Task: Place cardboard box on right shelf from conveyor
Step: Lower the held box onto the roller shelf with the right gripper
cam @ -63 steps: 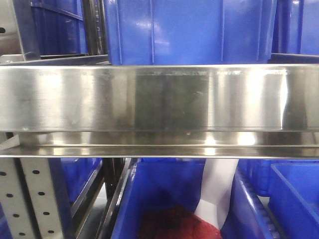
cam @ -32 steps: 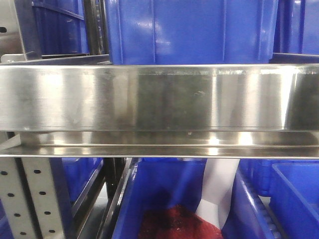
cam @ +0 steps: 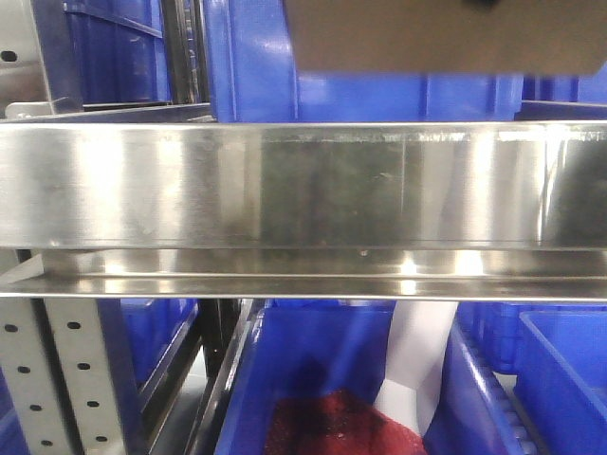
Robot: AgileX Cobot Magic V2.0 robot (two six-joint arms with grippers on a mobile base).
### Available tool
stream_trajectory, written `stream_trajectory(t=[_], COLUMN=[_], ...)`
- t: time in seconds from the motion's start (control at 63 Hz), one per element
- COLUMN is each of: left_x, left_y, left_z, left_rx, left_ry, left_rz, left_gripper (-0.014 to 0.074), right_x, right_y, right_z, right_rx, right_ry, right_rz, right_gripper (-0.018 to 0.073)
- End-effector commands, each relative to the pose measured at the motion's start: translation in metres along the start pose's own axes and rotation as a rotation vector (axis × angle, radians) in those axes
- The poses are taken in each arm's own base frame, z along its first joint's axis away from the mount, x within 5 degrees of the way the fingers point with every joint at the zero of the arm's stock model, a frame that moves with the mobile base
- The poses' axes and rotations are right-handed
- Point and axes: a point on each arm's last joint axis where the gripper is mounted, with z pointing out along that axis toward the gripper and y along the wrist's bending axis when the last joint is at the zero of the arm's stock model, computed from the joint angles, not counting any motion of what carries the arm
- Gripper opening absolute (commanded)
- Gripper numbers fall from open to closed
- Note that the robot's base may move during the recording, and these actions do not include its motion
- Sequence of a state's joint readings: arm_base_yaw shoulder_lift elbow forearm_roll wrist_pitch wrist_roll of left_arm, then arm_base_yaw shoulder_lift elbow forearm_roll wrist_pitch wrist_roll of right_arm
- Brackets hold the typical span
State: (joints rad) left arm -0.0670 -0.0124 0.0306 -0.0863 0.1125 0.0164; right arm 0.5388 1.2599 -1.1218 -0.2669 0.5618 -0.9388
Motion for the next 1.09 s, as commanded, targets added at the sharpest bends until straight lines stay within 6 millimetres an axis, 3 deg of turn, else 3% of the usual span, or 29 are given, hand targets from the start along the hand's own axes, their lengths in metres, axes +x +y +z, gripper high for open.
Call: stream_trajectory(t=[0.0,0.412,0.508,0.603,0.904,1.079], left_x=[-0.009,-0.009,-0.009,-0.009,-0.009,-0.009], left_y=[0.0,0.0,0.0,0.0,0.0,0.0], left_z=[-0.001,-0.001,-0.001,-0.001,-0.001,-0.001], left_rx=[0.007,0.007,0.007,0.007,0.007,0.007], left_ry=[-0.099,-0.099,-0.099,-0.099,-0.099,-0.099], left_rz=[-0.01,-0.01,-0.01,-0.01,-0.01,-0.01], left_gripper=[-0.0119,-0.0119,-0.0119,-0.0119,-0.0119,-0.0119], right_x=[-0.007,-0.006,-0.005,-0.005,-0.002,-0.002], right_y=[-0.018,-0.015,-0.017,-0.02,-0.019,-0.021], right_z=[-0.008,0.008,0.008,0.008,0.007,-0.006], right_rx=[0.111,0.081,0.094,0.12,0.105,0.121], right_ry=[-0.05,-0.034,-0.037,-0.049,-0.032,-0.043], right_rz=[-0.032,-0.034,-0.03,-0.015,0.007,0.067], right_gripper=[0.0182,0.0209,0.0368,0.064,0.0628,0.0628])
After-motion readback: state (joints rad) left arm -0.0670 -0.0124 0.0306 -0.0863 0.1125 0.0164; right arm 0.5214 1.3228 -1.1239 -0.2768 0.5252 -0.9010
